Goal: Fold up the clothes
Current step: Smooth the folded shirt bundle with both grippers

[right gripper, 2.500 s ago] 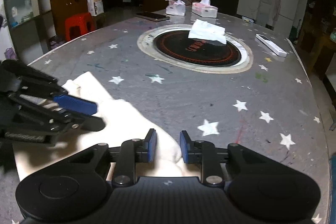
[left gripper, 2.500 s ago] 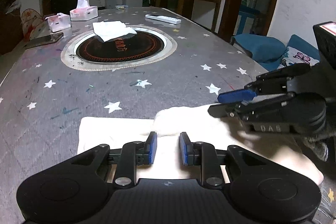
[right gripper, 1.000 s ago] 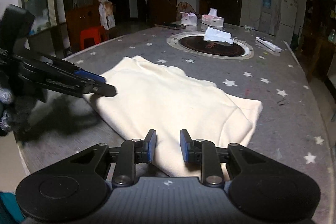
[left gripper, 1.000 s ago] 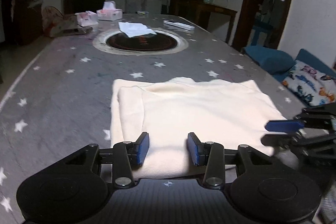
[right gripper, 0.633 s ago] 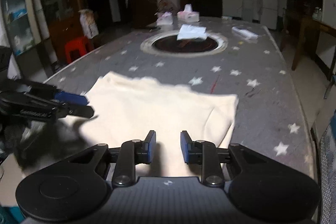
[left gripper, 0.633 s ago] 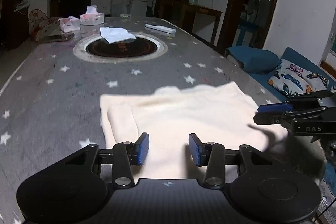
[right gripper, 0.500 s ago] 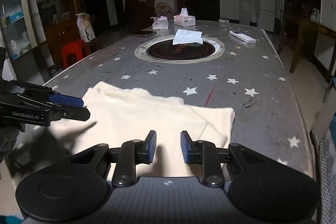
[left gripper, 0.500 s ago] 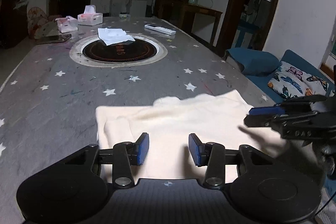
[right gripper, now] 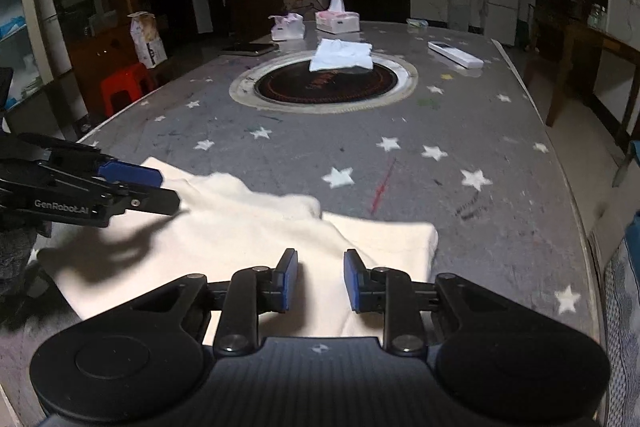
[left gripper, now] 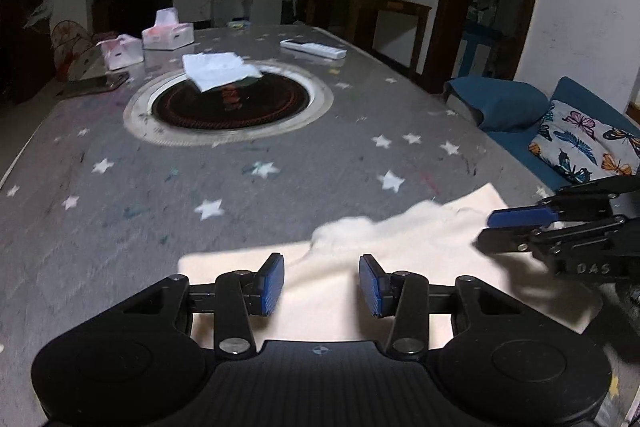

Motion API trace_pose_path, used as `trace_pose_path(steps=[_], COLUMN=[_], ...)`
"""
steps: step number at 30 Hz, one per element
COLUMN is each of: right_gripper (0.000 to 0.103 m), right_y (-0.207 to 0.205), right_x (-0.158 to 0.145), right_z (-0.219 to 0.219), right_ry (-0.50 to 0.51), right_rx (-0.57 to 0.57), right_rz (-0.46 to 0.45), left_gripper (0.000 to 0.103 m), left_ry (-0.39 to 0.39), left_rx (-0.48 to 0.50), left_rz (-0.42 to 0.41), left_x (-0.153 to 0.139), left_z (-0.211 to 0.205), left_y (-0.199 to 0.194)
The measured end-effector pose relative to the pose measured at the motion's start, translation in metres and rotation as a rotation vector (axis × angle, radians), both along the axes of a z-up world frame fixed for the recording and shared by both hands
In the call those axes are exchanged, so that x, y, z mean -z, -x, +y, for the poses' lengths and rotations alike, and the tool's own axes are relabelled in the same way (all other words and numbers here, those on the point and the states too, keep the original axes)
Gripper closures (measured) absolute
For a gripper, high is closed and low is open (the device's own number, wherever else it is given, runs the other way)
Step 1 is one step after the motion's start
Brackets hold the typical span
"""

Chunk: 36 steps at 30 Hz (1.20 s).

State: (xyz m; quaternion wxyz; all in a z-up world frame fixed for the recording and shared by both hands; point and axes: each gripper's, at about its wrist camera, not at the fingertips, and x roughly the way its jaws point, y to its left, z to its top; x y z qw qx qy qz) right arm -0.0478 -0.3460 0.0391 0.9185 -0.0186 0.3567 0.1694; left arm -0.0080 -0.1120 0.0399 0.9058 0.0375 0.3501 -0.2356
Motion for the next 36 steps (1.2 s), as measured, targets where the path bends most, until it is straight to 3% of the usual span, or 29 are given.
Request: trace_pose_path(steps=[5, 11, 13, 17, 19, 23, 26, 36], right_gripper=[0.079, 0.076, 0.07, 0.064, 0.052, 0.049, 0.037, 0.036], right_y=[-0.017, -0.01, -0.007, 0.005, 0.014, 0.032, 0.045, 0.092], right_x=[0.008, 0.002, -0.001, -0.004, -0.004, -0.006, -0.007, 0.004], right_z=[0.008, 0.007, 0.007, 0.01, 0.013, 0.02, 0.025, 0.054], right_ry=[0.009, -0.012, -0.021, -0.031, -0.036, -0.044, -0.05, 0.019], right_rx=[0.0, 0.008, 0.01, 0.008, 0.01, 0.014, 0.017, -0.016], right_rz=[0.017, 0.001, -0.005, -0.014, -0.025, -0.048, -0.065, -0.137], left_gripper=[0.058, 0.056, 0.052, 0.046, 0.045, 0.035, 0.033, 0.033], left_ry=[-0.043, -0.044, -0.036, -0.031, -0.031, -0.031, -0.045, -0.045], left_rx=[0.002, -0.006, -0.008, -0.01, -0.015, -0.018, -0.013, -0.045], left_rz=[0.007, 0.006, 0.0, -0.022, -0.034, -0.065, -0.09, -0.109], left_x=[0.01, 0.009, 0.005, 0.0, -0.002, -0.005, -0.005, 0.007], left_z=[-0.015, -0.015, -0.013, -0.012, -0.011, -0.009, -0.007, 0.009], left_y=[-0.014, -0.017, -0.012, 0.0, 0.008, 0.03, 0.049, 0.099])
